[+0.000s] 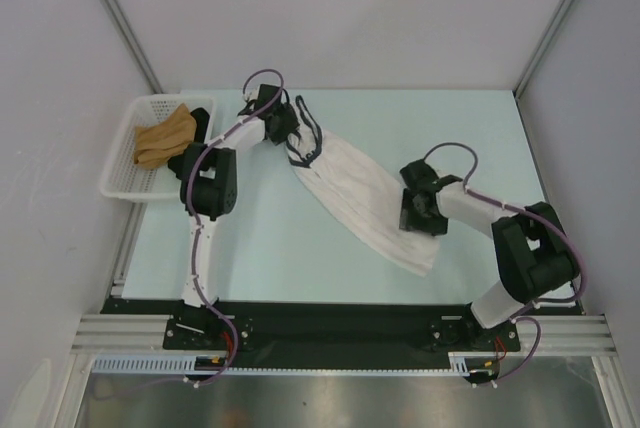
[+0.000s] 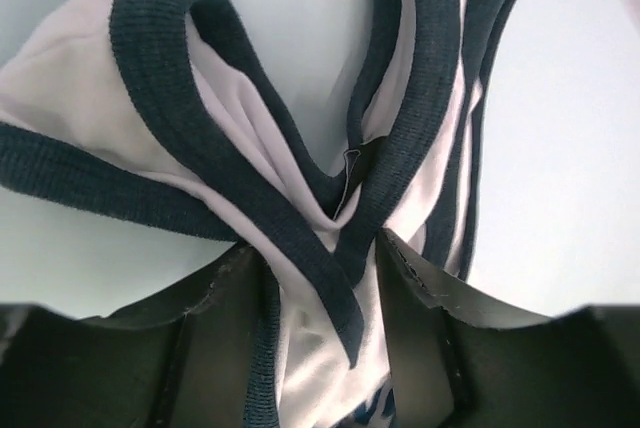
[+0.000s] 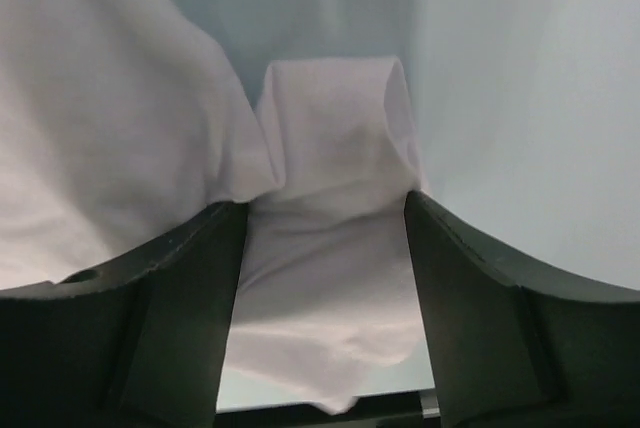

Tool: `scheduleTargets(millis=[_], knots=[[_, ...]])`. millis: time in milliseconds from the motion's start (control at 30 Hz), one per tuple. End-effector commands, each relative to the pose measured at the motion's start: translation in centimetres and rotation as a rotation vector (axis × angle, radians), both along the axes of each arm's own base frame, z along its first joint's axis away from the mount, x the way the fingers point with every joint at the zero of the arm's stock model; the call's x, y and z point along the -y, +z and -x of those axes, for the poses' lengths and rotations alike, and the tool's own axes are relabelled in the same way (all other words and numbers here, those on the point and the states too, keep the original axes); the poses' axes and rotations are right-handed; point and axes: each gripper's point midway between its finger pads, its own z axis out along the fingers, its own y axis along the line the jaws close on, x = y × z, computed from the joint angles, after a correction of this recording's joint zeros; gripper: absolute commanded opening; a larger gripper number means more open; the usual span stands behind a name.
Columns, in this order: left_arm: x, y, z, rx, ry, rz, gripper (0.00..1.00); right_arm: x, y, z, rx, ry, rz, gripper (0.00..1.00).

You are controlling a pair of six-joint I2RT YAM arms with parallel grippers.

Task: Fold and stack the tank tops
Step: Fold the tank top

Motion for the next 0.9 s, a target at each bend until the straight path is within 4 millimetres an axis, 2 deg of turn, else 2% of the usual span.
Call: scheduleTargets(millis=[0, 33, 67, 100, 133, 167, 267, 333, 367, 433, 467, 500, 533, 567, 600, 633, 667, 700, 733, 767, 800, 833, 867], knots=[[3.4, 1.5, -3.9, 0.12, -0.135, 0.07, 0.53, -6.0, 0.0, 7.4, -0.159, 0.149, -0.166, 0.7], [4.1, -0.1, -4.4, 0.114, -0.155, 0.078, 0.52, -8.4, 0.0, 9.3, -0.172, 0.208, -0.19, 0.7], [5.5, 2.2, -6.0, 0.176, -0.185, 0.109, 0.52, -9.8, 0.4, 10.2, -0.179, 0.239, -0.222, 0.7], [6.7, 2.6, -6.4, 0.194, -0.206, 0.123, 0.53, -11.2, 0.7, 11.1, -0.178, 0.274, -0.237, 0.7], [7.6, 1.4, -6.8, 0.192, -0.22, 0.133, 0.53, -12.4, 1.0, 11.8, -0.176, 0.277, -0.252, 0.7], [8.8, 3.2, -7.6, 0.243, -0.233, 0.157, 0.53, -15.0, 1.7, 13.6, -0.197, 0.356, -0.304, 0.7], [10.4, 3.8, -8.2, 0.3, -0.247, 0.207, 0.54, -18.3, 3.1, 15.1, -0.193, 0.423, -0.374, 0.7], [10.6, 3.9, -8.1, 0.301, -0.252, 0.224, 0.56, -17.9, 3.7, 14.9, -0.174, 0.411, -0.364, 0.71], [10.2, 4.0, -8.1, 0.302, -0.253, 0.225, 0.58, -17.7, 4.6, 14.6, -0.139, 0.411, -0.366, 0.72], [9.9, 4.6, -7.7, 0.295, -0.277, 0.232, 0.69, -16.8, 5.5, 14.0, -0.117, 0.397, -0.363, 0.73], [8.8, 4.4, -7.5, 0.275, -0.277, 0.231, 0.8, -16.5, 6.5, 13.6, -0.083, 0.415, -0.378, 0.74], [8.2, 6.1, -6.9, 0.27, -0.293, 0.25, 0.91, -15.5, 6.8, 12.5, -0.066, 0.388, -0.378, 0.74], [8.1, 5.5, -5.3, 0.218, -0.331, 0.294, 0.93, -15.1, 7.3, 11.8, -0.049, 0.384, -0.386, 0.74], [6.9, 5.8, -4.7, 0.198, -0.334, 0.31, 0.94, -14.5, 7.9, 10.9, -0.021, 0.375, -0.401, 0.72], [6.4, 10.0, -3.8, 0.248, -0.353, 0.319, 0.96, -13.3, 8.1, 9.1, 0.011, 0.375, -0.4, 0.71], [6.0, 10.9, -2.8, 0.253, -0.369, 0.317, 0.97, -13.2, 8.4, 7.4, 0.058, 0.376, -0.434, 0.69], [5.2, 8.6, -0.7, 0.2, -0.378, 0.283, 0.99, -13.6, 8.8, 6.8, 0.061, 0.412, -0.497, 0.66], [4.6, 9.8, 0.4, 0.214, -0.38, 0.262, 1.0, -13.6, 8.6, 5.8, 0.066, 0.427, -0.523, 0.65], [3.5, 10.9, 2.5, 0.222, -0.373, 0.218, 1.0, -13.3, 9.5, 3.2, 0.133, 0.452, -0.567, 0.63], [3.1, 11.9, 3.6, 0.236, -0.37, 0.203, 1.0, -13.2, 9.6, 1.8, 0.152, 0.453, -0.571, 0.59], [2.7, 12.1, 4.9, 0.231, -0.367, 0.192, 1.0, -12.8, 8.6, 0.5, 0.133, 0.438, -0.561, 0.57], [2.4, 15.2, 6.2, 0.296, -0.371, 0.189, 1.0, -12.3, 8.5, -1.2, 0.155, 0.446, -0.55, 0.56], [2.1, 12.4, 8.7, 0.23, -0.371, 0.186, 1.0, -12.6, 9.5, -3.2, 0.192, 0.448, -0.558, 0.54]])
